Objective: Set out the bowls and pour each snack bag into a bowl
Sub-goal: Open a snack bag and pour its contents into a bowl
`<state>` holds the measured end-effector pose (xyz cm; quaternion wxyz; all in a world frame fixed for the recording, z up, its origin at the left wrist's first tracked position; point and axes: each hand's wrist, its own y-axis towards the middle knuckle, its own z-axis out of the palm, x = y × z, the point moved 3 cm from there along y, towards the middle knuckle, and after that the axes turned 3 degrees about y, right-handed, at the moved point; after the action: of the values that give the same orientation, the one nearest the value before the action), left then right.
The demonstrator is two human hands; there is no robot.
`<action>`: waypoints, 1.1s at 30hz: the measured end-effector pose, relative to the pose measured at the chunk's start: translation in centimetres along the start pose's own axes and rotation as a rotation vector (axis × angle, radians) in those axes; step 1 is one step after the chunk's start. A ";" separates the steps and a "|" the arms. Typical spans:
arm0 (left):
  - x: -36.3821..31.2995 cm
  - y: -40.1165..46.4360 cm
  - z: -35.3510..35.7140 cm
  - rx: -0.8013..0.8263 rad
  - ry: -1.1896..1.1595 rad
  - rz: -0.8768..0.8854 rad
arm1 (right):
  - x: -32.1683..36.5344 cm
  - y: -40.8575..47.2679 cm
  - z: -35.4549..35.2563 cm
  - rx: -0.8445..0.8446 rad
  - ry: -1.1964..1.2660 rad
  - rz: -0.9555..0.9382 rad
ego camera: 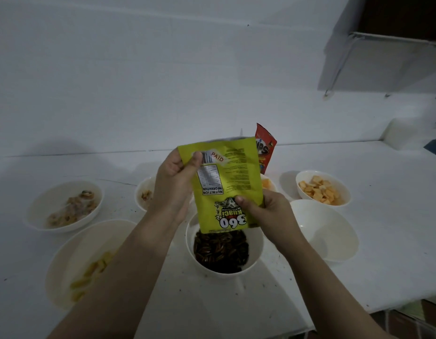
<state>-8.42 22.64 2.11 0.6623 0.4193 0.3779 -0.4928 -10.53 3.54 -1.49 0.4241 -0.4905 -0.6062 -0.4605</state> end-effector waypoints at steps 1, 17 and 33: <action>0.4 0.1 -0.1 -0.024 -0.031 -0.025 | 0.0 0.1 -0.1 -0.012 0.009 -0.009; 0.6 -2.6 -2.1 -0.387 -0.236 -0.099 | 1.2 1.2 -0.1 0.003 0.348 0.041; -5.3 -33.1 -14.3 -1.362 0.254 0.187 | 6.4 -11.0 17.5 0.916 0.399 -0.045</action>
<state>-42.97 32.27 -4.24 0.7680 -0.0041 0.6395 -0.0341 -23.45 20.90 -0.62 0.6937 -0.1429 -0.6635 -0.2409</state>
